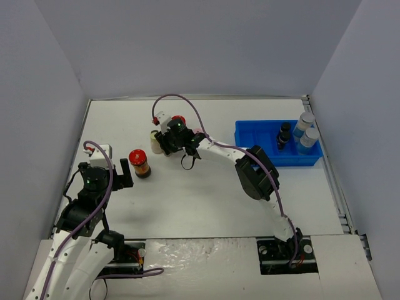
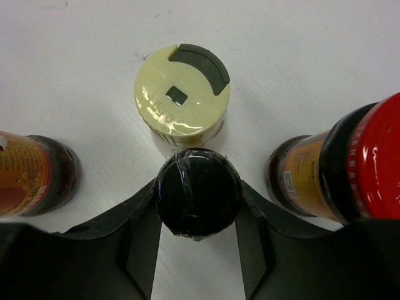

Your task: Organize the condiment bottles

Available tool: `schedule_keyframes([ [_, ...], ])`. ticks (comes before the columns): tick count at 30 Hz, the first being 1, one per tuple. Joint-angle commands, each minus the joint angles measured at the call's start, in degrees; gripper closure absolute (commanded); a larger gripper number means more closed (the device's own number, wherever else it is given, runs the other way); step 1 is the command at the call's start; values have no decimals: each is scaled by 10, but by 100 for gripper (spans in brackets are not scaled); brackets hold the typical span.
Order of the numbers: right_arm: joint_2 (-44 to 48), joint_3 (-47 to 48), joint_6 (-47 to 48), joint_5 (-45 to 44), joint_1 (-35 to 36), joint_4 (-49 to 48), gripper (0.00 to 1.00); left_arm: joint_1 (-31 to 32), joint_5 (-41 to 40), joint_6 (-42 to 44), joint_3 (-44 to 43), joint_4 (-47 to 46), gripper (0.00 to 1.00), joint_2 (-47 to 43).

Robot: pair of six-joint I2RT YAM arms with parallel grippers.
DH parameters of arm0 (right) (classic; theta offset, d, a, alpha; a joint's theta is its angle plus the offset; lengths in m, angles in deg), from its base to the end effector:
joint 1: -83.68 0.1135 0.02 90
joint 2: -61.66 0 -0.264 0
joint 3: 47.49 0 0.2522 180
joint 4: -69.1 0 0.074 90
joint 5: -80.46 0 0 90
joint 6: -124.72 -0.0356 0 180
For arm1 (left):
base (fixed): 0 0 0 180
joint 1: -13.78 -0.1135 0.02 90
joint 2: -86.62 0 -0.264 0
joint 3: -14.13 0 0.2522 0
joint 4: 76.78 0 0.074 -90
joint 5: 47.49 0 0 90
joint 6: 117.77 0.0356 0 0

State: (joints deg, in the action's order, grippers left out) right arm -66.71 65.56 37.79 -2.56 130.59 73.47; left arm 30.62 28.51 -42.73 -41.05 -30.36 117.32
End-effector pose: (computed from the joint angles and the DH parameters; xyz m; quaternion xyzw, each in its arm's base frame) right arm 0.3589 0.3900 0.2170 -0.3765 0.7249 0.2607 0.5146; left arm 0.1204 -0.0275 0.3122 -0.0547 0.8236 -0.0550 0.5619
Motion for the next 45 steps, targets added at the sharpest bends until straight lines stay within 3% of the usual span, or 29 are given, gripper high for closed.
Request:
schedule_keyframes([
  [1,38,-12,2,-23,-2,-63,76,-3,-9,5,-14,-35,3,6],
  [6,88,-86,2,-35,-2,-74,94,-3,-9,5,-14,-34,3,5],
  [18,381,-294,-49,-109,-50,-31,100,-3,-6,5,-13,-36,3,4],
  [24,498,-382,-75,-134,-151,6,100,-3,-5,6,-13,-37,3,4],
  [31,600,-448,-96,-129,-322,30,100,-3,-6,6,-14,-37,3,3],
  [36,621,-467,-122,-124,-443,52,100,-2,-2,6,-12,-38,3,4],
  [40,607,-476,-140,-136,-494,49,100,-1,-1,6,-12,-38,3,3],
  [45,571,-480,-152,-153,-508,10,100,-1,-3,7,-13,-38,3,-2],
])
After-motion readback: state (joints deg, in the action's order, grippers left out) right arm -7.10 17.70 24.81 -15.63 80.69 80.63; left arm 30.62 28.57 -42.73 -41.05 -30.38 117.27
